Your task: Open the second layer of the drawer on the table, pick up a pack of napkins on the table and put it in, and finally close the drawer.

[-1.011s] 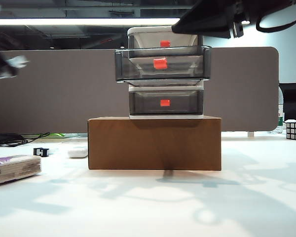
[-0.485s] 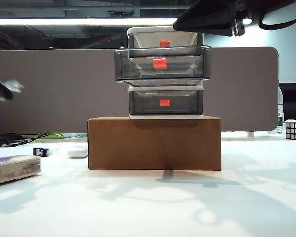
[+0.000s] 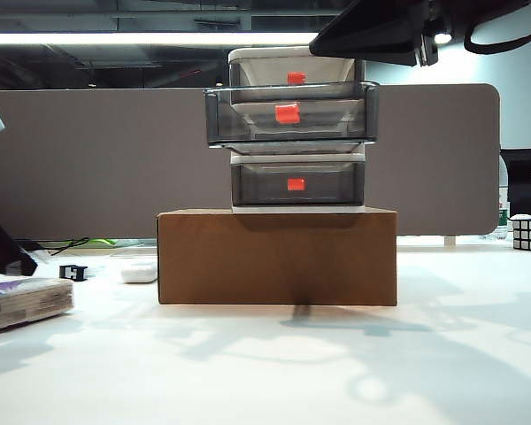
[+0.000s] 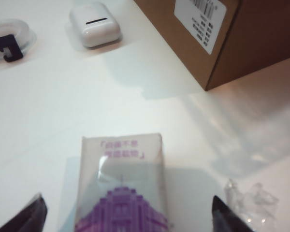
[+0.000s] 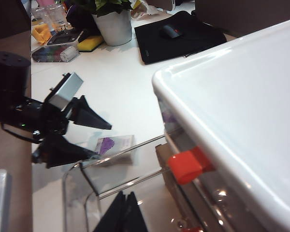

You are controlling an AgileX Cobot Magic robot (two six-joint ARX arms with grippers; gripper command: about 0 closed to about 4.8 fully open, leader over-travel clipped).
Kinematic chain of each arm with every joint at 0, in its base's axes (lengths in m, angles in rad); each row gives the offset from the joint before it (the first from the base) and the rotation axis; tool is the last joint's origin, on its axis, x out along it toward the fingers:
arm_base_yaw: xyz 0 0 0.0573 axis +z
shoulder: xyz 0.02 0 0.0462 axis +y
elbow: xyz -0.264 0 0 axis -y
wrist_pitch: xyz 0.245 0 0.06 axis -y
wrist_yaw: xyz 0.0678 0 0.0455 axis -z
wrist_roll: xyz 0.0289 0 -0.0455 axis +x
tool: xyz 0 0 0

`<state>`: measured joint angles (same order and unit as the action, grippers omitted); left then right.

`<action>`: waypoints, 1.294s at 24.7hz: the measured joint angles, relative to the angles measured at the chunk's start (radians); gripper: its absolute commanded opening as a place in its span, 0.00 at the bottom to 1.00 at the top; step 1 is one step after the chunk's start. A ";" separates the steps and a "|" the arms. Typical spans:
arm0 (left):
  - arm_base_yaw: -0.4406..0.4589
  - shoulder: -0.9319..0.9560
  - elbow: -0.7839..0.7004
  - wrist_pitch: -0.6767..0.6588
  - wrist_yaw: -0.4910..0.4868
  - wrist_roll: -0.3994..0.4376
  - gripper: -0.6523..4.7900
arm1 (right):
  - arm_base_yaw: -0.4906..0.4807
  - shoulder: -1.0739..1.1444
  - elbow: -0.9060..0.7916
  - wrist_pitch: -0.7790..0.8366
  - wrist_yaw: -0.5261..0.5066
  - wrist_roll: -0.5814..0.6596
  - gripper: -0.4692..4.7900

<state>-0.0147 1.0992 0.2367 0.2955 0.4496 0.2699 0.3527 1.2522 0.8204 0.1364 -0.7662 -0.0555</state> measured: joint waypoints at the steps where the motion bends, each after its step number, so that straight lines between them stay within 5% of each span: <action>1: 0.000 0.028 0.001 0.027 -0.001 0.002 0.92 | 0.000 0.000 0.000 -0.003 -0.006 0.000 0.08; 13: -0.023 0.316 0.002 0.270 -0.005 0.006 0.89 | 0.000 0.000 0.000 -0.016 -0.013 0.000 0.08; 22: -0.023 0.354 0.007 0.320 -0.003 0.010 0.37 | 0.000 0.000 0.000 -0.023 -0.013 0.000 0.08; 27: -0.023 0.354 0.008 0.330 0.042 0.008 0.33 | 0.000 0.000 0.000 -0.023 -0.013 0.000 0.08; 32: -0.023 0.280 0.000 0.338 0.194 -0.043 0.33 | 0.000 -0.028 0.000 -0.028 -0.013 0.001 0.08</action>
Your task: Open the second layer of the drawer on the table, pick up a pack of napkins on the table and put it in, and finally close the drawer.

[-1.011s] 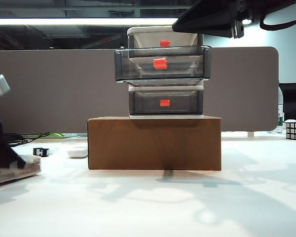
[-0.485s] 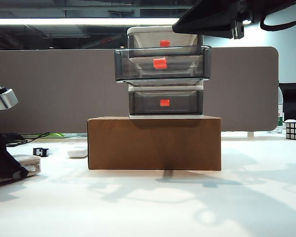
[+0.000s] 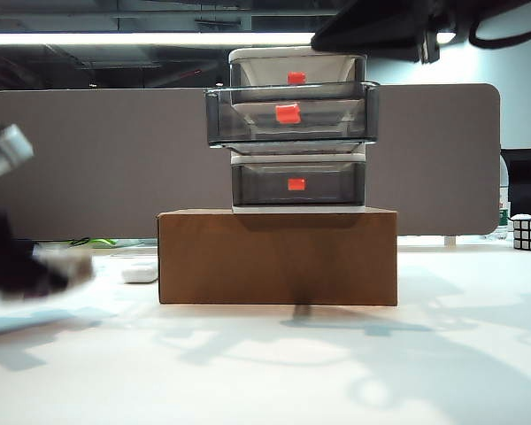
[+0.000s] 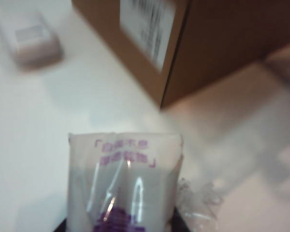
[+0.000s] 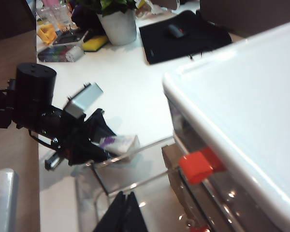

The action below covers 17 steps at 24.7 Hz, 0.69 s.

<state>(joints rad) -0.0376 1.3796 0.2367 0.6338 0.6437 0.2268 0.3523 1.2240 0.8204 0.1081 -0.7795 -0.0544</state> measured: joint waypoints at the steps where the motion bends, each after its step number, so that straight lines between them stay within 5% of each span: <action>1: 0.000 -0.038 0.001 0.010 0.016 -0.018 0.33 | 0.000 -0.013 0.000 -0.004 0.000 0.001 0.08; 5: -0.069 -0.337 0.013 0.015 0.046 -0.052 0.34 | -0.001 -0.078 0.000 -0.013 -0.002 0.002 0.08; 8: -0.183 -0.487 0.154 -0.118 0.037 -0.033 0.35 | -0.001 -0.129 0.000 -0.012 -0.002 0.002 0.08; 12: -0.299 -0.445 0.326 -0.308 0.020 0.079 0.35 | -0.001 -0.159 0.000 -0.018 0.000 0.002 0.08; 17: -0.405 -0.291 0.463 -0.369 0.012 0.133 0.35 | -0.001 -0.177 0.000 -0.017 0.001 0.002 0.08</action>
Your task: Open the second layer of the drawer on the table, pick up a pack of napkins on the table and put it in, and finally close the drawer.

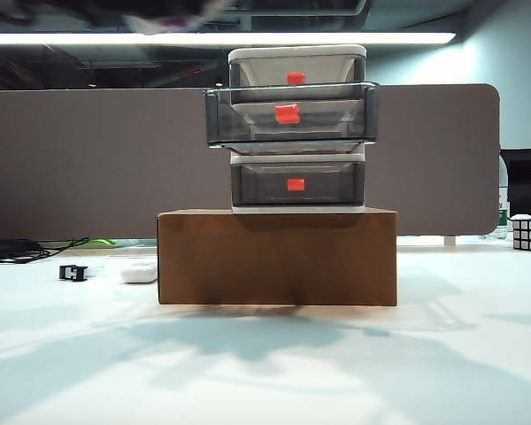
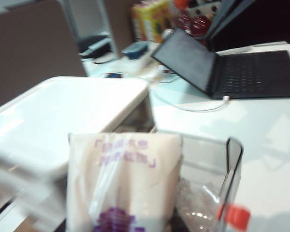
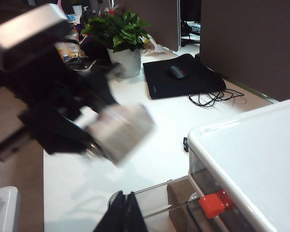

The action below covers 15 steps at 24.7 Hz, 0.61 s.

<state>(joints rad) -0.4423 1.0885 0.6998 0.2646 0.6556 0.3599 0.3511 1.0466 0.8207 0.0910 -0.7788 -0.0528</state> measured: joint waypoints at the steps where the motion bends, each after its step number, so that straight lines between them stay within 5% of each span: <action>1: -0.013 0.041 0.031 -0.003 -0.001 0.004 0.35 | 0.000 -0.001 0.000 0.000 0.000 0.000 0.08; 6: -0.064 0.192 0.149 -0.054 0.001 0.023 0.41 | 0.000 -0.006 0.000 -0.007 0.000 0.002 0.08; 15: -0.140 0.311 0.249 -0.190 0.026 0.182 0.41 | -0.001 -0.006 0.000 -0.029 0.003 0.003 0.08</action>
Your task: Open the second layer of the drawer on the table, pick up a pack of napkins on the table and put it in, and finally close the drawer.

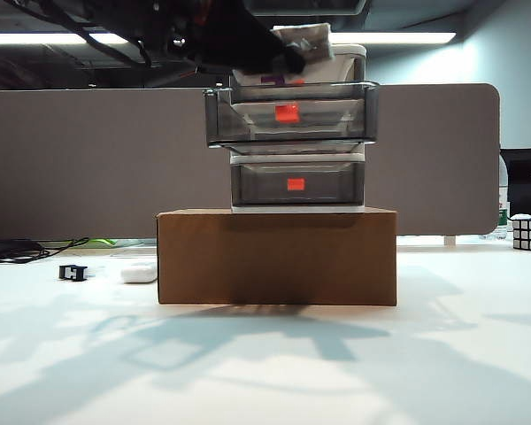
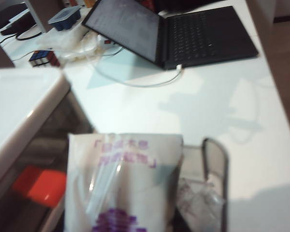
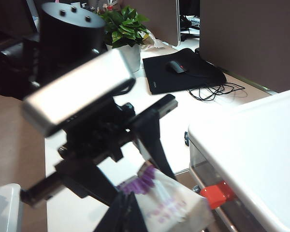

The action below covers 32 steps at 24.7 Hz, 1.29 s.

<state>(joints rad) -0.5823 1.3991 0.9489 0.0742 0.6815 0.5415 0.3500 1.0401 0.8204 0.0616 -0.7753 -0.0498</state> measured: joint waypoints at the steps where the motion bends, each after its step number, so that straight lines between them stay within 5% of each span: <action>1: 0.001 0.003 0.000 -0.005 -0.016 0.003 0.41 | 0.000 0.000 0.000 0.000 0.000 0.000 0.08; 9: -0.045 0.011 0.060 -0.100 -0.153 0.082 0.41 | 0.000 0.000 0.000 0.000 0.000 0.000 0.08; 17: -0.053 0.046 0.119 -0.205 -0.165 0.136 0.49 | 0.000 0.000 0.000 0.000 0.000 0.000 0.08; 19: -0.053 0.045 0.119 -0.208 -0.166 0.135 0.66 | 0.000 0.000 0.000 0.000 0.000 0.000 0.08; 21: -0.053 0.045 0.119 -0.209 -0.166 0.135 0.72 | 0.000 0.000 0.000 0.000 0.000 0.000 0.08; 32: -0.056 0.043 0.120 -0.205 -0.169 0.078 0.71 | 0.000 0.000 0.000 0.000 0.000 0.000 0.08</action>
<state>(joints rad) -0.6380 1.4418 1.0691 -0.1310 0.5129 0.6193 0.3500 1.0397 0.8204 0.0612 -0.7750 -0.0498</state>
